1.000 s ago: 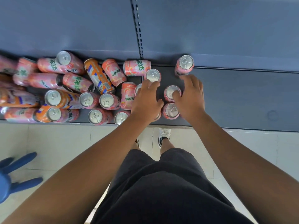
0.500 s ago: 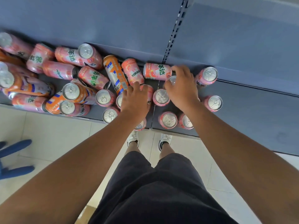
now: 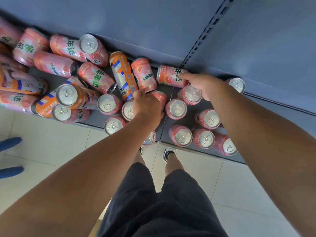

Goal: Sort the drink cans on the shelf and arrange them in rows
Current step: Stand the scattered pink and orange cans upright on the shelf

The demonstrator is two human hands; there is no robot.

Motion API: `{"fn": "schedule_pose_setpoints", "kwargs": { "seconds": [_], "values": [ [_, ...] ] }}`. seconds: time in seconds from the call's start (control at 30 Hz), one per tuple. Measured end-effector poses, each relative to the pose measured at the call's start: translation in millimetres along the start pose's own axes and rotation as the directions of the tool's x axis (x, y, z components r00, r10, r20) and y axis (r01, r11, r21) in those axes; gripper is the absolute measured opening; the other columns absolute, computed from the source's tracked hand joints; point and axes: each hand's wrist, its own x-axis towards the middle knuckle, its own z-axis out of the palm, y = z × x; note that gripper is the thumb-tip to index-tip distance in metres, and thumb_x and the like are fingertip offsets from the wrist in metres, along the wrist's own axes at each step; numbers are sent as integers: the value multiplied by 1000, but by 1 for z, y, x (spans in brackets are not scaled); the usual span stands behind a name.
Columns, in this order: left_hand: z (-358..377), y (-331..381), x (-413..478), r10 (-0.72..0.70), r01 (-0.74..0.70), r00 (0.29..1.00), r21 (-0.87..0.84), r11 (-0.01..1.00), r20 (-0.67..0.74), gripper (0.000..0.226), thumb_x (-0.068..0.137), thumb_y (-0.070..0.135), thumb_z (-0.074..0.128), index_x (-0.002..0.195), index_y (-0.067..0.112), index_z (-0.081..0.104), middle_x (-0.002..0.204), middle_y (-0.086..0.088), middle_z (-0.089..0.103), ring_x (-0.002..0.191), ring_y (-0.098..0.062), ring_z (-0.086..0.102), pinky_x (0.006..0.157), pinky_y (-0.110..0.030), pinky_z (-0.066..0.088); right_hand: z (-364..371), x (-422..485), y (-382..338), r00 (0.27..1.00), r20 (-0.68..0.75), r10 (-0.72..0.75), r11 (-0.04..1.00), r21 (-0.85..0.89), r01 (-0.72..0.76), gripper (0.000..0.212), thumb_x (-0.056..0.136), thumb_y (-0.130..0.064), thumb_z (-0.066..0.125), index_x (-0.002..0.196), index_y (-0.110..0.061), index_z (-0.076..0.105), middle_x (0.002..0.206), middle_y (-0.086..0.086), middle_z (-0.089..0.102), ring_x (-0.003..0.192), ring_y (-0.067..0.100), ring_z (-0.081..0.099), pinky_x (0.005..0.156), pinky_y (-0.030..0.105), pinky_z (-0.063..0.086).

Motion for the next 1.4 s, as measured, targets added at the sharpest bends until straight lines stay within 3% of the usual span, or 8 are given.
{"fn": "schedule_pose_setpoints", "kwargs": {
  "seconds": [0.2, 0.33, 0.47, 0.67, 0.83, 1.0, 1.13, 1.4],
  "values": [
    [-1, 8, 3, -17, 18, 1000, 114, 993, -11, 86, 95, 70, 33, 139, -3, 44, 134, -20, 52, 124, -37, 48, 112, -42, 22, -6, 33, 13, 985, 153, 79, 990, 101, -95, 89, 44, -58, 89, 119, -17, 64, 114, 7, 72, 100, 26, 70, 96, 45, 54],
    [-2, 10, 2, -43, 44, 999, 91, 995, -14, 84, 96, 66, 37, 140, -6, 39, 134, -21, 52, 122, -38, 52, 113, -42, 20, -6, 36, 14, 982, 180, 64, 989, 117, -86, 93, 48, -54, 93, 127, -20, 59, 121, 5, 67, 107, 27, 66, 101, 47, 50],
    [-1, 10, 1, -67, 68, 997, 27, 997, -22, 82, 95, 65, 41, 138, -6, 41, 127, -18, 58, 115, -36, 58, 113, -42, 19, -7, 14, 2, 976, 196, 99, 975, 179, -135, 69, 66, -44, 89, 120, -11, 62, 111, 10, 72, 99, 27, 71, 93, 45, 56],
    [-4, 8, -13, -106, 98, 991, -108, 989, -79, 86, 89, 67, 47, 133, -6, 43, 116, -17, 66, 114, -34, 60, 115, -43, 15, -14, -9, -10, 994, 92, 50, 969, 238, -71, 38, 82, -34, 79, 101, -11, 55, 100, 4, 61, 78, 17, 58, 70, 29, 51],
    [-13, 5, -30, -132, 102, 978, -181, 978, -163, 83, 85, 68, 50, 130, -2, 44, 111, -16, 68, 118, -34, 58, 117, -46, 14, -16, -24, -6, 999, -14, 42, 961, 276, -36, 52, 77, -30, 85, 112, -6, 56, 110, 6, 61, 91, 21, 58, 75, 31, 51],
    [-23, -1, -46, -151, 105, 966, -216, 971, -208, 69, 82, 63, 57, 126, 10, 44, 109, -15, 69, 108, -32, 60, 100, -43, 32, -16, -37, 6, 978, -210, -22, 905, 411, 109, 67, 72, -10, 85, 127, -9, 46, 118, 8, 57, 88, 21, 61, 78, 32, 55],
    [-28, -5, -50, -131, 83, 969, -223, 971, -211, 68, 84, 53, 64, 135, 12, 42, 116, -13, 65, 107, -31, 61, 92, -40, 42, -10, -44, 14, 900, -432, -63, 940, 277, 199, 69, 71, -13, 83, 125, -10, 40, 119, 6, 54, 104, 27, 58, 82, 28, 43],
    [-32, 3, -46, -59, 23, 989, -248, 969, -138, 60, 84, 27, 74, 132, 11, 43, 129, -14, 53, 121, -32, 46, 90, -38, 48, 11, -42, 28, 824, -424, -376, 922, -87, 376, 50, 80, -12, 74, 119, -10, 43, 125, 10, 50, 106, 33, 55, 80, 35, 42]
  ]
}}
